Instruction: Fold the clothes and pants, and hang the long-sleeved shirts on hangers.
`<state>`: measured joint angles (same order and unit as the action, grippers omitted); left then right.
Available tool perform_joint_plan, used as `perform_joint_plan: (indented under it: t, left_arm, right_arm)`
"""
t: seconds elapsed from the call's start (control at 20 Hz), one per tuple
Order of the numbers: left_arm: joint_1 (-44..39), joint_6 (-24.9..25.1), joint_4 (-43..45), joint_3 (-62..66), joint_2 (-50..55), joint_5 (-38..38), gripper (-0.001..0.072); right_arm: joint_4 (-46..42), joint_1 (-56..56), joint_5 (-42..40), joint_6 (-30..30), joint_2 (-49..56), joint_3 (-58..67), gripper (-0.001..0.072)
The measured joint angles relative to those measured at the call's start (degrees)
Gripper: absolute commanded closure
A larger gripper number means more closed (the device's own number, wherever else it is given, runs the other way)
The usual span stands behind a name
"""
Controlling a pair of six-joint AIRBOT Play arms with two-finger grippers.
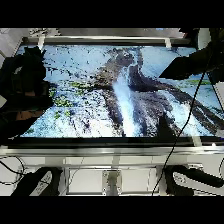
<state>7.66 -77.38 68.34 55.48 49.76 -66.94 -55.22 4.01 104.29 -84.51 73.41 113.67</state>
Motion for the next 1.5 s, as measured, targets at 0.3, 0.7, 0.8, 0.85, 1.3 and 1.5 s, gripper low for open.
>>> perform_joint_plan:
  t: [0.3, 0.7, 0.8, 0.85, 1.3, 1.5]
  left_arm:
    - [0.0, 0.0, 0.0, 0.0, 0.0, 0.0, 0.0690]
    - [0.0, 0.0, 0.0, 0.0, 0.0, 0.1, 0.0690]
    - [0.0, 0.1, 0.4, 0.0, 0.3, 1.0, 0.0690]
    - [0.0, 0.3, 1.5, 0.0, 0.5, 1.6, 0.0690]
    - [4.3, -7.0, 30.0, 0.1, 4.3, 14.2, 0.0106]
    - [12.9, -11.2, 35.9, 1.4, 9.2, 20.2, 0.0106]
  right_arm:
    - [0.0, 0.0, 0.0, 0.0, 0.0, 0.0, 0.0665]
    - [0.0, 0.0, 0.0, 0.0, 0.0, 0.0, 0.0664]
    - [0.0, 0.0, 0.0, 0.0, 0.0, 0.0, 0.0664]
    - [0.0, 0.0, -0.3, 0.0, 0.0, 0.0, 0.0664]
    - [-2.2, 0.0, -9.6, 0.1, 0.1, 0.0, 0.0200]
    - [-4.4, 0.0, -13.7, 0.2, 0.8, 0.0, 0.0203]
